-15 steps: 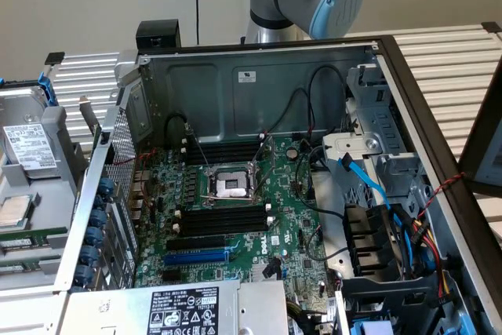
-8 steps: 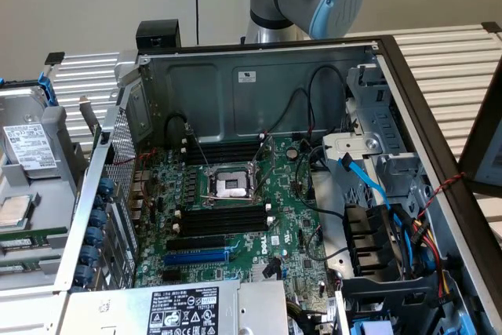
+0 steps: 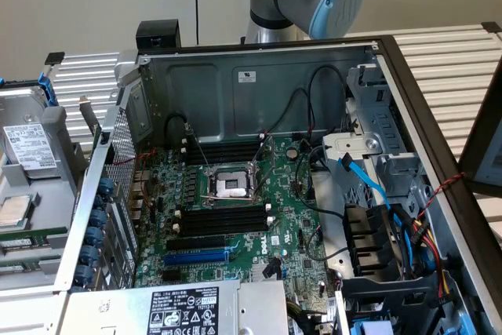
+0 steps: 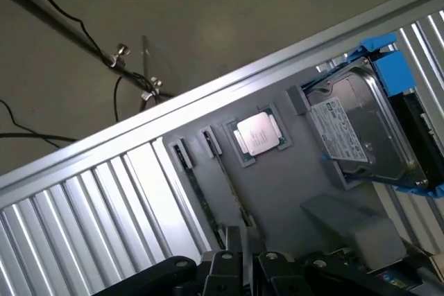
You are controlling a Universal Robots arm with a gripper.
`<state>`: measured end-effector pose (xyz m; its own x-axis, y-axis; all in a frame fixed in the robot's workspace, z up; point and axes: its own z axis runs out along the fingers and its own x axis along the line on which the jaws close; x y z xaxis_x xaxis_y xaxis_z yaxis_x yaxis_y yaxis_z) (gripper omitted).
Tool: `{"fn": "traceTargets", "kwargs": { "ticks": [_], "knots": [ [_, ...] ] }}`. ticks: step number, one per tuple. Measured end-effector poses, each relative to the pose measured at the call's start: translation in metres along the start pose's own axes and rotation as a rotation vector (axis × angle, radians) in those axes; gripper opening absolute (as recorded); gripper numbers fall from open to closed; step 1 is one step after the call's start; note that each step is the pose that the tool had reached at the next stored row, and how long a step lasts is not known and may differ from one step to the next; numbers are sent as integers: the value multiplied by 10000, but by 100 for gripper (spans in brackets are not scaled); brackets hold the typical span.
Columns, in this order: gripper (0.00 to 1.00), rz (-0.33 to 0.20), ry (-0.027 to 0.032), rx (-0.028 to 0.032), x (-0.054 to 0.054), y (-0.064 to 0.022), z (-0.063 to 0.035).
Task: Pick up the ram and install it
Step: 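Pick up the ram and move it above insertion slot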
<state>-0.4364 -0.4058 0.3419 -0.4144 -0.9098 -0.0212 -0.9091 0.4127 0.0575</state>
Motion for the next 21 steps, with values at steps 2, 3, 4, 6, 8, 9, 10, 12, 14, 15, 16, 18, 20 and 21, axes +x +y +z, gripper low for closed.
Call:
{"fn": "traceTargets", "kwargs": {
  "ticks": [2, 3, 4, 6, 8, 9, 10, 12, 14, 15, 16, 18, 20, 21],
  "knots": [
    [18, -234, 11, -7, 5, 7, 35],
    [20, -366, 16, -10, 7, 11, 55],
    [26, -485, 22, -13, 10, 14, 73],
    [26, -664, 33, -19, 13, 16, 109],
    [32, -773, 42, -25, 16, 16, 142],
    [32, -801, 43, -26, 19, 21, 162],
    [32, -870, 46, -27, 19, 18, 180],
    [32, -994, 60, -29, 12, 1, 214],
    [32, -1122, 90, -21, 5, -19, 250],
    [32, -1217, 119, -14, 1, -29, 269],
    [32, -1316, 143, -9, -1, -35, 287],
    [32, -1655, 172, -11, -1, -41, 324],
    [32, -2009, 193, -17, 0, -43, 357],
    [32, -2192, 203, -20, 0, -44, 374]
  ]
}}
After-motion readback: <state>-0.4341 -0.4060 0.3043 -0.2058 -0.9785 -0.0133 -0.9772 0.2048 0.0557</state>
